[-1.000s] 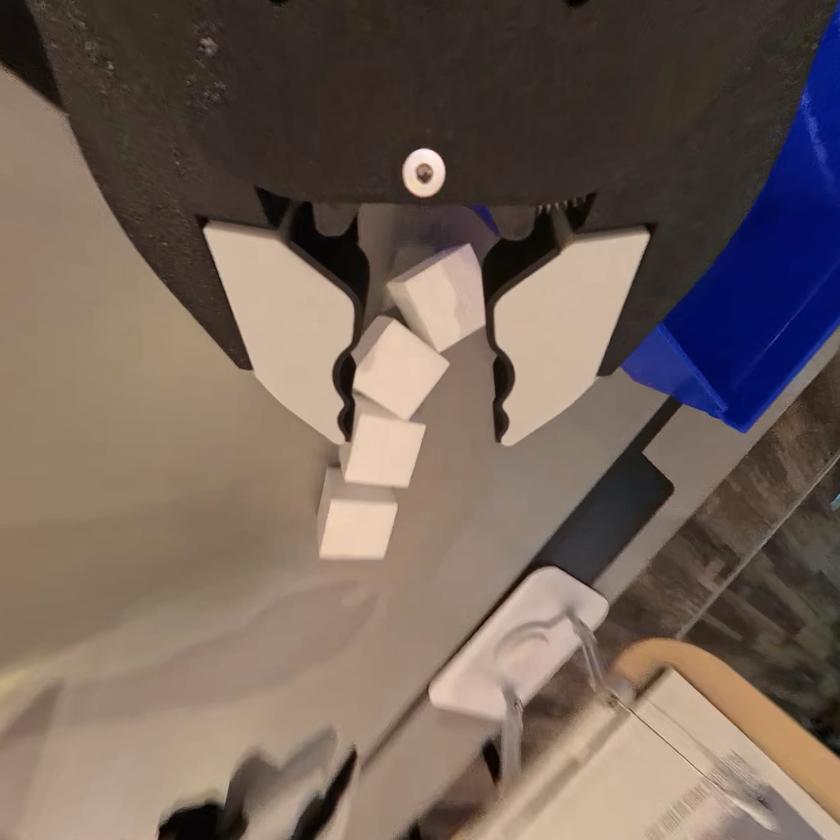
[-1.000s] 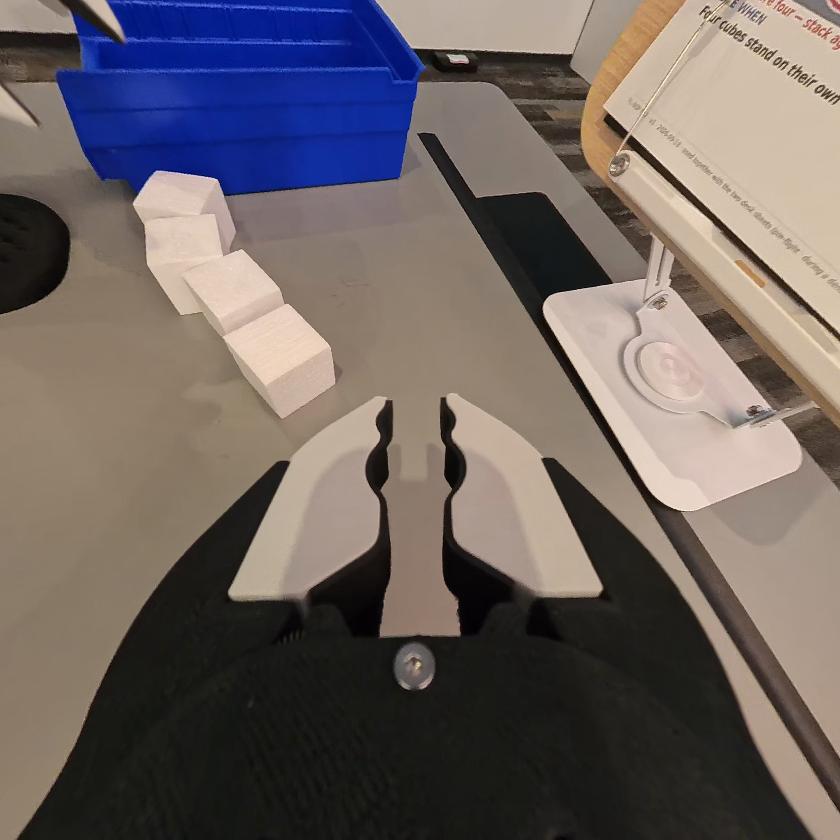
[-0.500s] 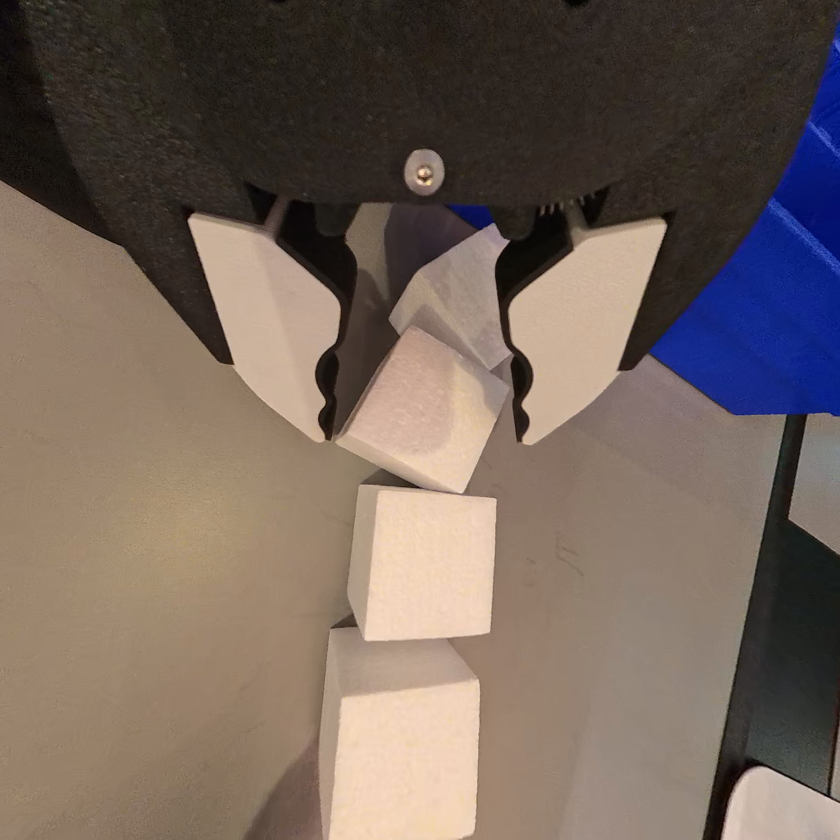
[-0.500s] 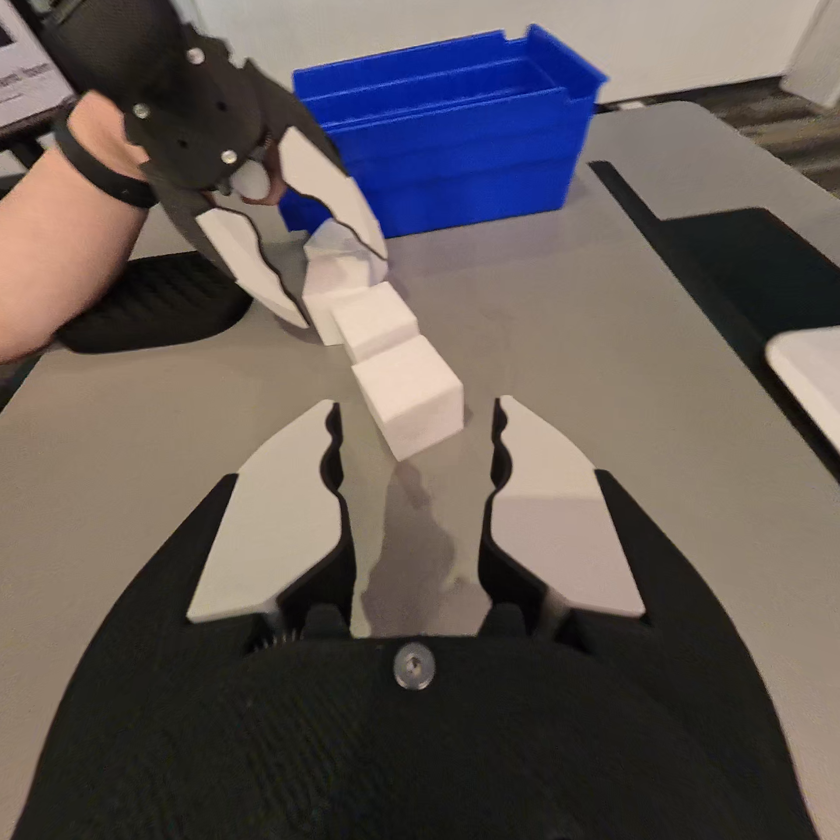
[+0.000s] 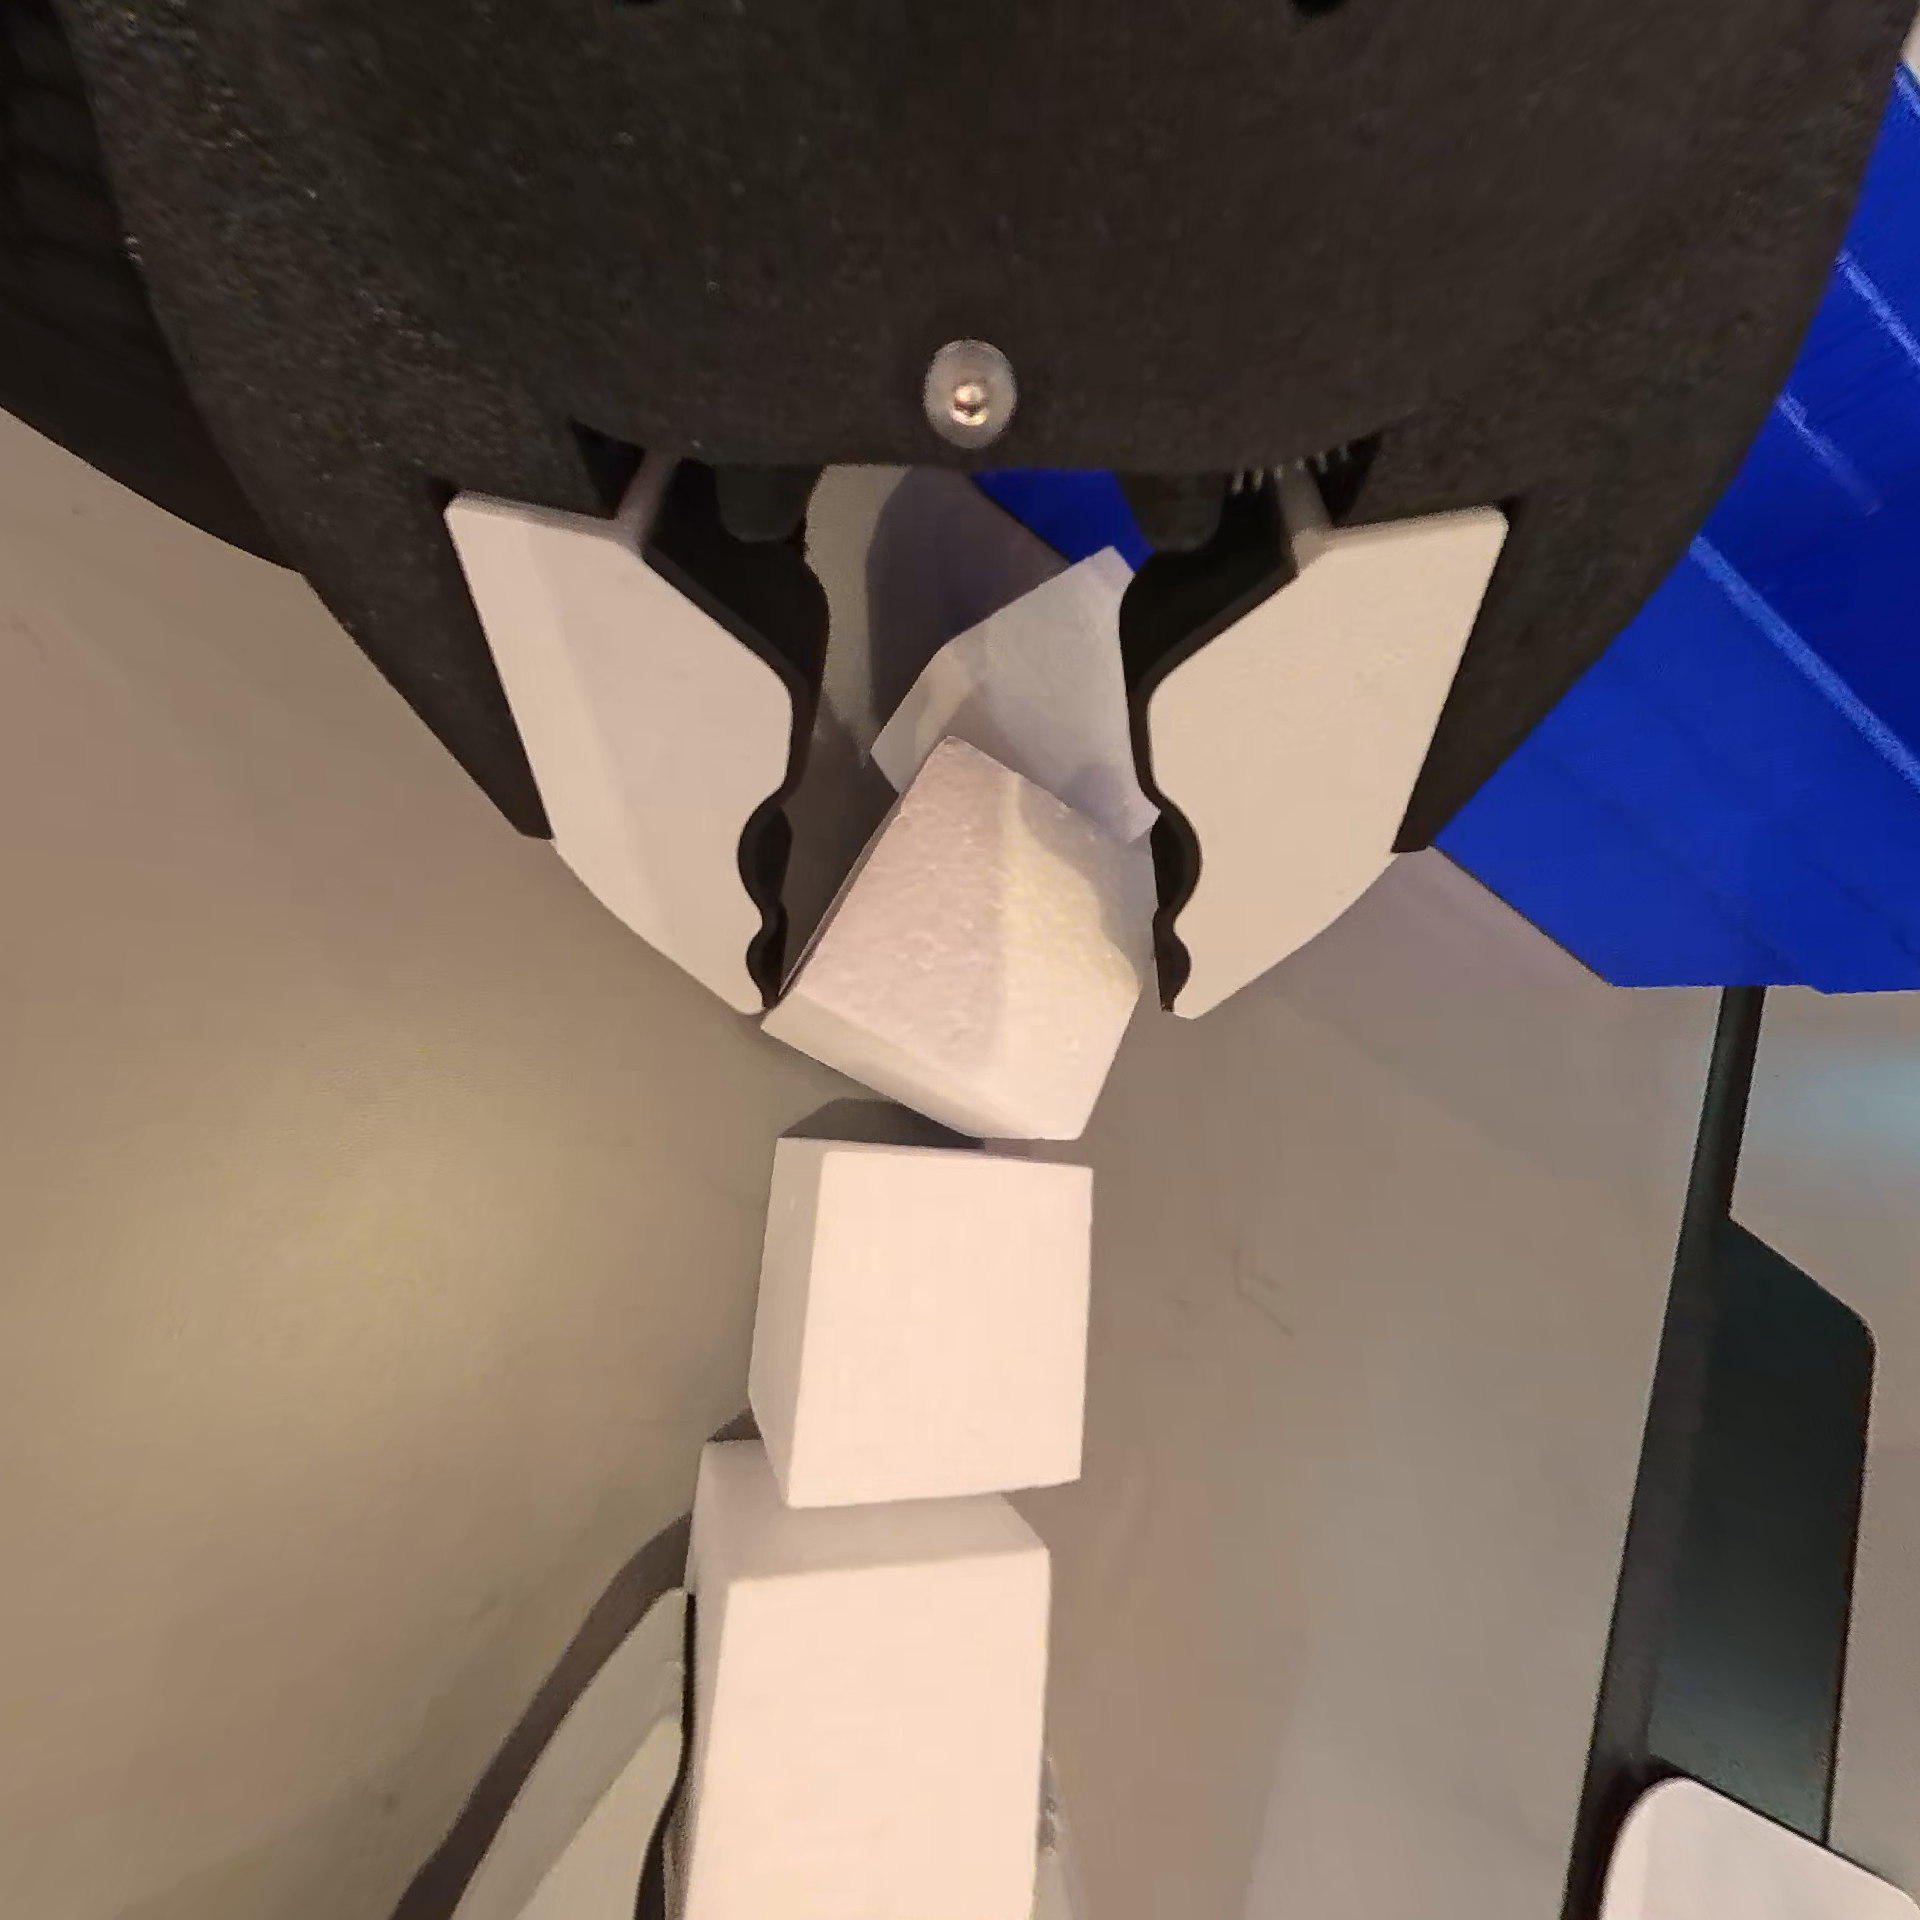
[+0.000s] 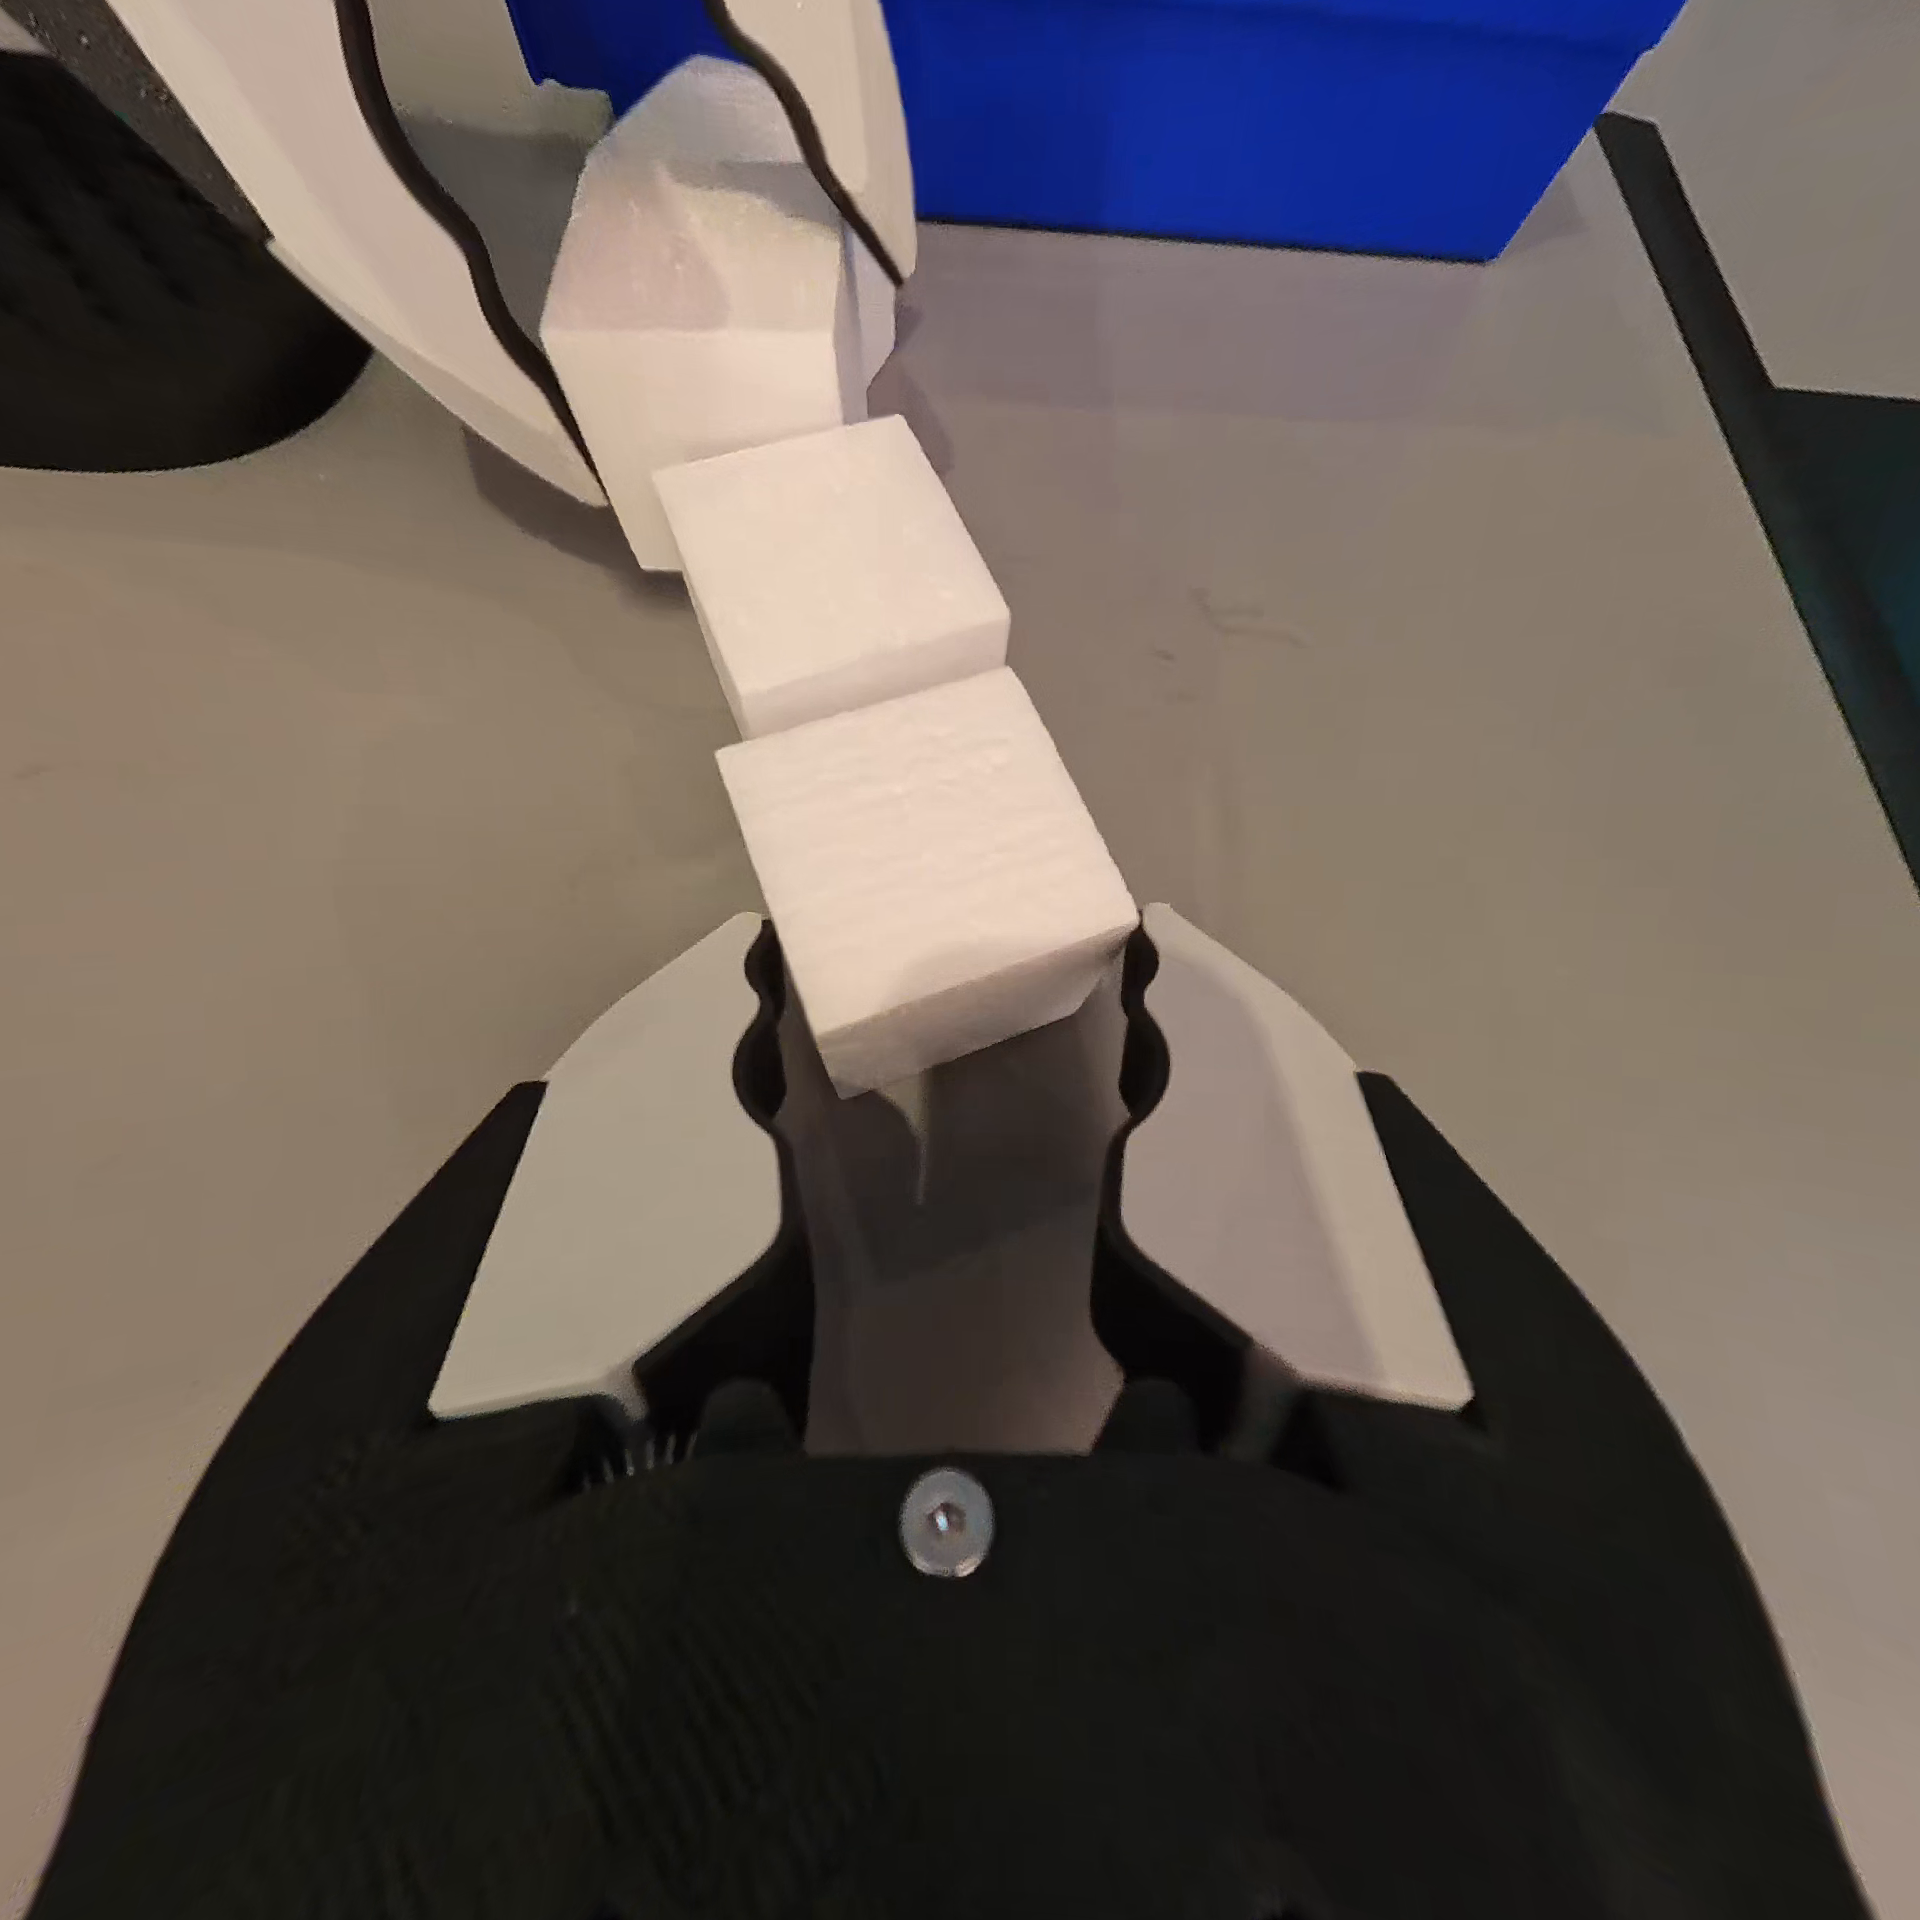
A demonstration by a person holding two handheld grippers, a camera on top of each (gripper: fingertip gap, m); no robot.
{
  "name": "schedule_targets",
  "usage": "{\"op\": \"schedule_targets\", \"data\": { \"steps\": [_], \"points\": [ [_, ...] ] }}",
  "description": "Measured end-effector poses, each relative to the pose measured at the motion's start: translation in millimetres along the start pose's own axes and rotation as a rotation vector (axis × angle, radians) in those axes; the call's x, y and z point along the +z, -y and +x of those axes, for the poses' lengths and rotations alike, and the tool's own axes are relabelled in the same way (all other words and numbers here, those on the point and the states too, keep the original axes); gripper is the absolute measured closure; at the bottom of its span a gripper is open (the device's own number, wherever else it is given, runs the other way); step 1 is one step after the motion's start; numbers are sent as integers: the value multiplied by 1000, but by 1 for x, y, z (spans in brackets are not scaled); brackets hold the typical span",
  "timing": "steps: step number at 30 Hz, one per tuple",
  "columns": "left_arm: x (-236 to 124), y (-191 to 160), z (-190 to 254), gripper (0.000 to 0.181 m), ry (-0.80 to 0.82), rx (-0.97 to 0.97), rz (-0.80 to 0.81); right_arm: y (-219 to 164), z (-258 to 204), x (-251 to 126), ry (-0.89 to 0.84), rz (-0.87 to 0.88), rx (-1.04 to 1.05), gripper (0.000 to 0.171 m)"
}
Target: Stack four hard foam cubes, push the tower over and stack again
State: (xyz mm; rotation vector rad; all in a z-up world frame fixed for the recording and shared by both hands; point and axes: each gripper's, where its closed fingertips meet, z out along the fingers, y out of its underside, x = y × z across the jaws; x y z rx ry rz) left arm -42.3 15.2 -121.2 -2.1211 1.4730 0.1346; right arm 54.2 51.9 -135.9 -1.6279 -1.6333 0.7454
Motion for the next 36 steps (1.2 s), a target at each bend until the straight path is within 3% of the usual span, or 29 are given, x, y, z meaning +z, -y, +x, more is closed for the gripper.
{"op": "schedule_targets", "data": {
  "steps": [11, 17, 26, 31, 36],
  "points": [
    [-18, 2, -3, 113, 28, -30, 32, 1, 11, -33, -46, 24, 42, 107],
    [-41, -1, -8, 113, 51, -62, 59, 64, 4, -43, -43, 235, 109, 108],
    [-76, 26, -16, 113, 115, -60, 209, 98, 4, -35, -86, 215, 40, 108],
    [-72, 36, -21, 113, 108, -79, 205, 99, 18, -55, -113, 210, 51, 108],
    [-47, 62, -18, 113, 19, -111, 155, 99, 39, -107, -186, 226, 67, 108]
  ]
}}
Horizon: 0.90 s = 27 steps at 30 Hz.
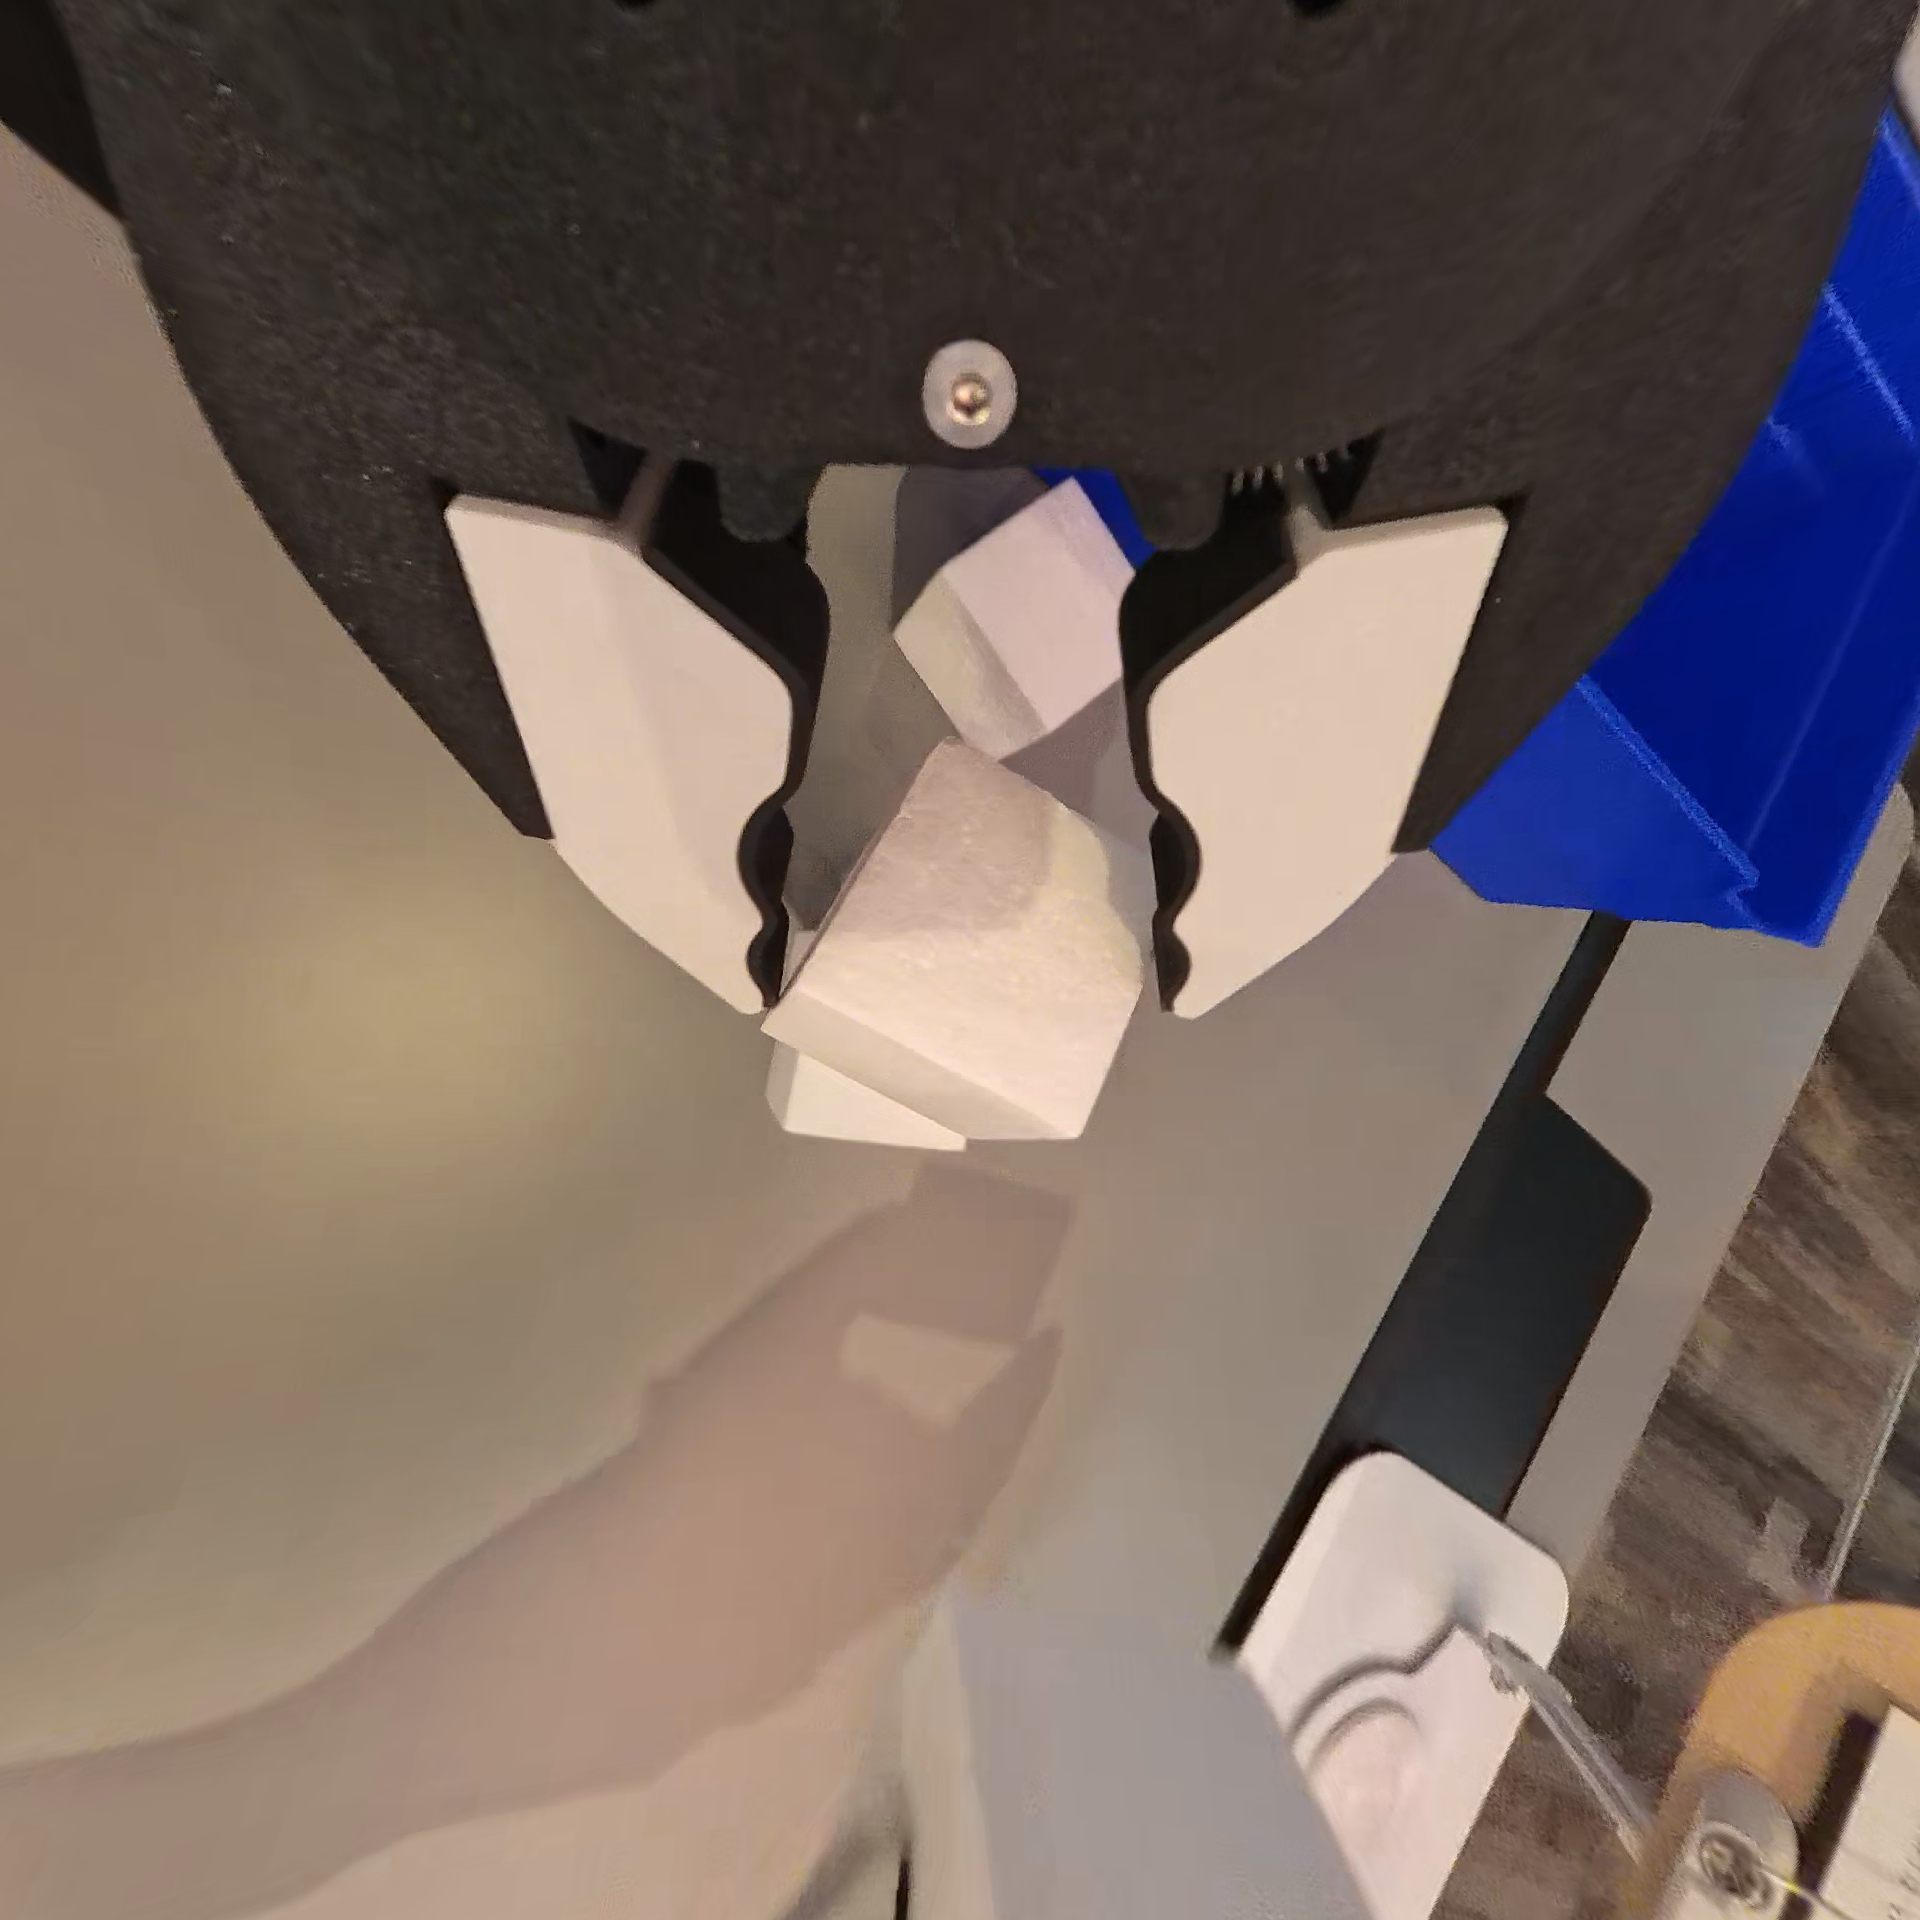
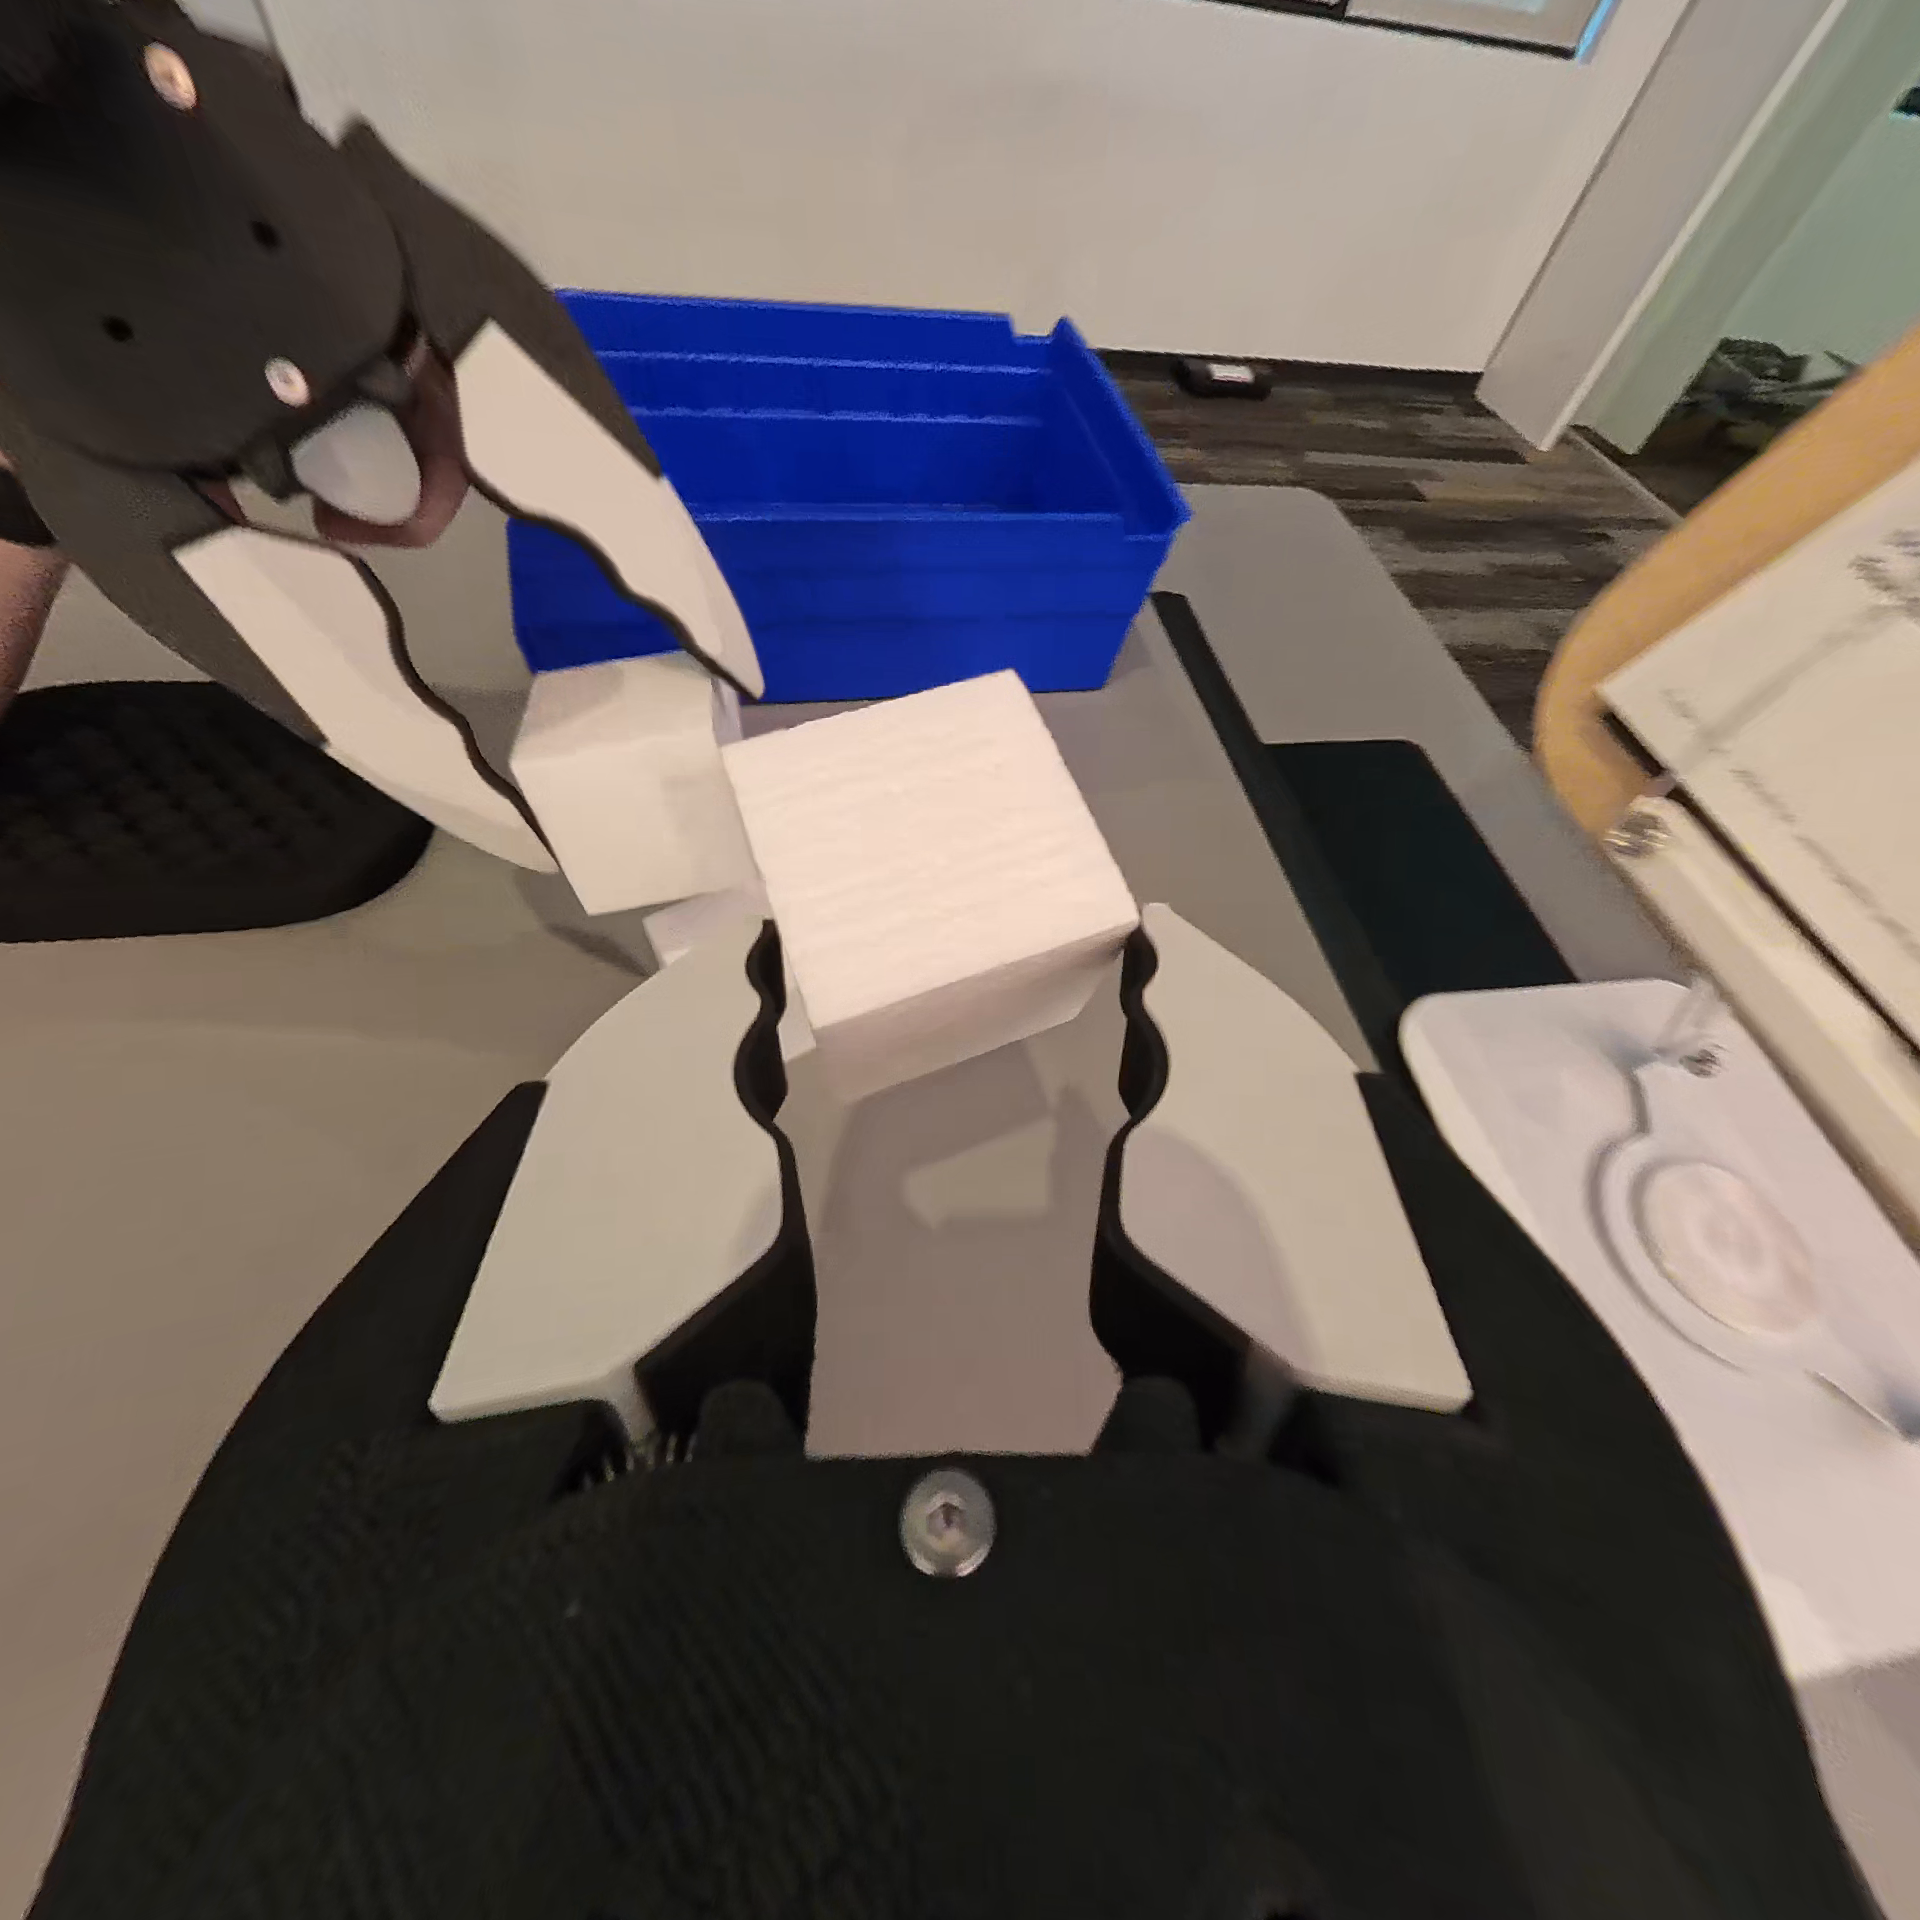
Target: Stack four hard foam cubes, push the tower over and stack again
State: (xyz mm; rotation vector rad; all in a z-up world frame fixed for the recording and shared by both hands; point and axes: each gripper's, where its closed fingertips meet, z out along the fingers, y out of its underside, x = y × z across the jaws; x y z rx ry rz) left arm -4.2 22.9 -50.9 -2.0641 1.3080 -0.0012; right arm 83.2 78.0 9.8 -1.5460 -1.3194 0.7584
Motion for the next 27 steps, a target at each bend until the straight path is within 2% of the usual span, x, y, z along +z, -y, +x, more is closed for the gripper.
{"op": "schedule_targets", "data": {
  "steps": [4, 10, 22, 27],
  "points": [
    [24, -3, -2, 113, 2, -54, -94, 3, 19, -39, -59, 33, 29, 108],
    [39, 0, 1, 114, -23, -94, -110, -10, 31, -73, -99, 68, 74, 108],
    [42, 8, 9, 113, -30, -59, -150, -35, 32, -66, -81, -7, 72, 108],
    [34, 8, 6, 84, 0, -99, -116, -37, 26, -58, -58, 1, 88, 108]
  ]
}}
